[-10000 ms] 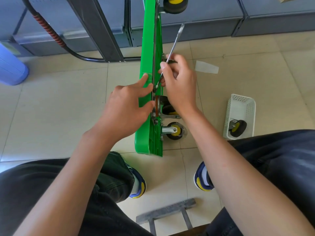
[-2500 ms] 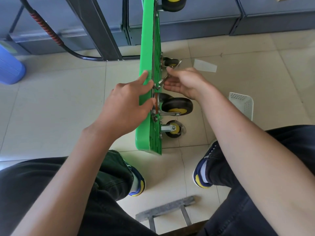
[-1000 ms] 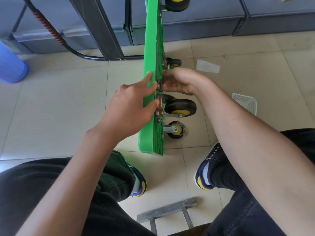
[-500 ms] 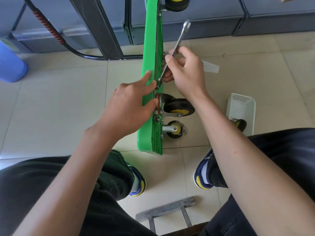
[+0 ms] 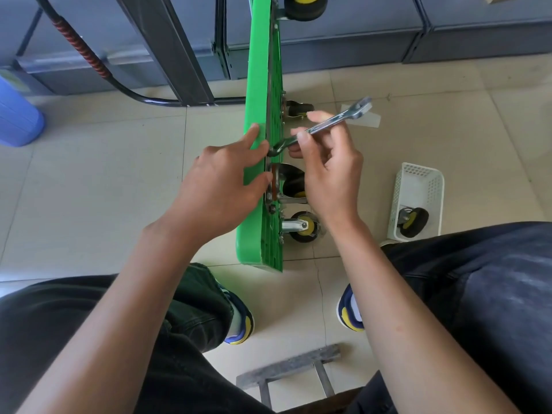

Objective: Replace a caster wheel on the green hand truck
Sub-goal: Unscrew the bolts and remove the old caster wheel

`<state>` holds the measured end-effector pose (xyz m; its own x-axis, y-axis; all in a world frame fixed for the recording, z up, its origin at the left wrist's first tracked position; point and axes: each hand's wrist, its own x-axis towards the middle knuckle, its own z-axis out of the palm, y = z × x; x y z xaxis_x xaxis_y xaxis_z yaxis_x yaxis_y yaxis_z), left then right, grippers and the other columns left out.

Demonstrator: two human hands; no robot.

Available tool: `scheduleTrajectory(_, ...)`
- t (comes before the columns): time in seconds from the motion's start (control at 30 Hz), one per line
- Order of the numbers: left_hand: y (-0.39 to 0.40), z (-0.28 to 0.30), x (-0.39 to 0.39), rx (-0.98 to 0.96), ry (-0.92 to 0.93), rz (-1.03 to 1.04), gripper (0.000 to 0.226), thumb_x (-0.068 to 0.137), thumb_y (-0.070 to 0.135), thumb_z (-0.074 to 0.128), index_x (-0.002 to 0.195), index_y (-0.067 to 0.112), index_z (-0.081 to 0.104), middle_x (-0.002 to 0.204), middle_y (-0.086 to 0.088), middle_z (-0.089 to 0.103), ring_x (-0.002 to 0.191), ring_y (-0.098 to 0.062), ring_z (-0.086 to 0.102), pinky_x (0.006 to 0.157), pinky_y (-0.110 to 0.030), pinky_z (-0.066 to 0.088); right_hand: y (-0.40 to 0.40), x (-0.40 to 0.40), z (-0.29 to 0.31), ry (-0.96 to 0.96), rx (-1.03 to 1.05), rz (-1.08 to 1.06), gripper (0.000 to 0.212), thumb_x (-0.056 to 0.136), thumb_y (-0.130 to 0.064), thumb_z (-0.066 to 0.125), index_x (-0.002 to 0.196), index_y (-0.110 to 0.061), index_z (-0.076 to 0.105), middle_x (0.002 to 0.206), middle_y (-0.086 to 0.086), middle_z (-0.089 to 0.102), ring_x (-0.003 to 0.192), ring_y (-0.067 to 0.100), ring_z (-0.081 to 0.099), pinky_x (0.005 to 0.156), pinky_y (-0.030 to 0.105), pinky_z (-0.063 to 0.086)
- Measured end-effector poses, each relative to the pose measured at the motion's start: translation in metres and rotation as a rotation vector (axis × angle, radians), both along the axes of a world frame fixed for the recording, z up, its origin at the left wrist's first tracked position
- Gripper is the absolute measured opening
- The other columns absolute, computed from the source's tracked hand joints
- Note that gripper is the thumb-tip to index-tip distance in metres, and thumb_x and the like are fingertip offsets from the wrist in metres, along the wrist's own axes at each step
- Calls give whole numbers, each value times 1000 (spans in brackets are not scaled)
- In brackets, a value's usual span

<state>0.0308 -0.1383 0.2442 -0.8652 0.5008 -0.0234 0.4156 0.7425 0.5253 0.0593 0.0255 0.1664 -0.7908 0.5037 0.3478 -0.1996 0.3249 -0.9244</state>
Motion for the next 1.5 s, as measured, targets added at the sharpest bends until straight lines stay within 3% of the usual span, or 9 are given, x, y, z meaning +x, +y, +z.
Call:
scheduleTrajectory(0.13, 0, 0, 0, 6, -10, 7, 48, 95, 27, 67, 142, 24, 58, 159, 15, 33, 104, -28, 68, 102, -46, 50, 11, -7, 0, -81, -305, -19, 24, 104, -14, 56, 128, -17, 54, 91, 5, 77, 75, 20, 75, 77, 45, 63)
scheduleTrajectory(0.27, 1, 1, 0, 0, -4, 4, 48, 96, 27, 67, 143, 23, 58, 159, 14, 33, 96, -25, 70, 101, -45, 51, 30, -31, 6, -297, -488, -1, 14, 103, -13, 56, 116, -9, 57, 84, 10, 72, 68, 22, 72, 70, 40, 63)
scheduleTrajectory(0.37, 1, 1, 0, 6, -10, 6, 48, 96, 26, 67, 143, 23, 57, 159, 15, 33, 97, -25, 70, 100, -44, 51, 43, -51, 10, -517, -603, 142, 11, 104, -10, 56, 99, -1, 61, 79, 13, 72, 70, 25, 73, 73, 38, 63)
scheduleTrajectory(0.5, 0, 0, -1, 15, -9, 3, 48, 95, 27, 67, 142, 23, 58, 158, 14, 34, 95, -25, 70, 99, -45, 52, 51, -75, 5, -734, -772, 346, 7, 102, -8, 57, 101, -1, 59, 73, 13, 75, 68, 23, 73, 67, 30, 60)
scheduleTrajectory(0.73, 0, -1, -1, 23, -6, -3, 48, 95, 26, 68, 142, 22, 59, 158, 13, 35, 96, -26, 70, 98, -48, 52, 51, -85, -9, -854, -812, 491, 10, 102, -10, 54, 101, -3, 62, 80, 10, 71, 68, 15, 69, 63, 23, 59)
scheduleTrajectory(1.1, 1, 0, 0, 15, 10, -1, 48, 95, 24, 68, 142, 21, 59, 158, 11, 35, 89, -25, 71, 99, -45, 52, 44, -87, -6, -897, -822, 535, 15, 104, -10, 54, 95, -3, 64, 72, 7, 73, 62, 13, 71, 60, 20, 59)
scheduleTrajectory(1.23, 0, -1, -1, 8, 0, 3, 48, 95, 24, 68, 142, 23, 58, 158, 13, 35, 107, -33, 68, 101, -48, 50, 42, -89, -2, -907, -806, 528, 15, 105, -9, 51, 96, -3, 62, 68, 8, 72, 59, 14, 71, 58, 22, 59)
scheduleTrajectory(1.37, 1, 0, -1, -4, -2, 11, 49, 95, 26, 68, 143, 25, 57, 158, 16, 33, 114, -33, 65, 100, -49, 50, 39, -90, 2, -899, -750, 516, 12, 105, -9, 51, 101, -3, 60, 68, 8, 70, 59, 14, 69, 58, 22, 59)
scheduleTrajectory(1.5, 0, -1, -1, -5, 8, 6, 49, 95, 26, 68, 142, 23, 57, 158, 14, 34, 112, -33, 66, 101, -49, 50, 37, -92, 4, -856, -669, 457, 22, 103, -10, 55, 121, 3, 58, 84, 15, 69, 62, 19, 70, 61, 25, 59)
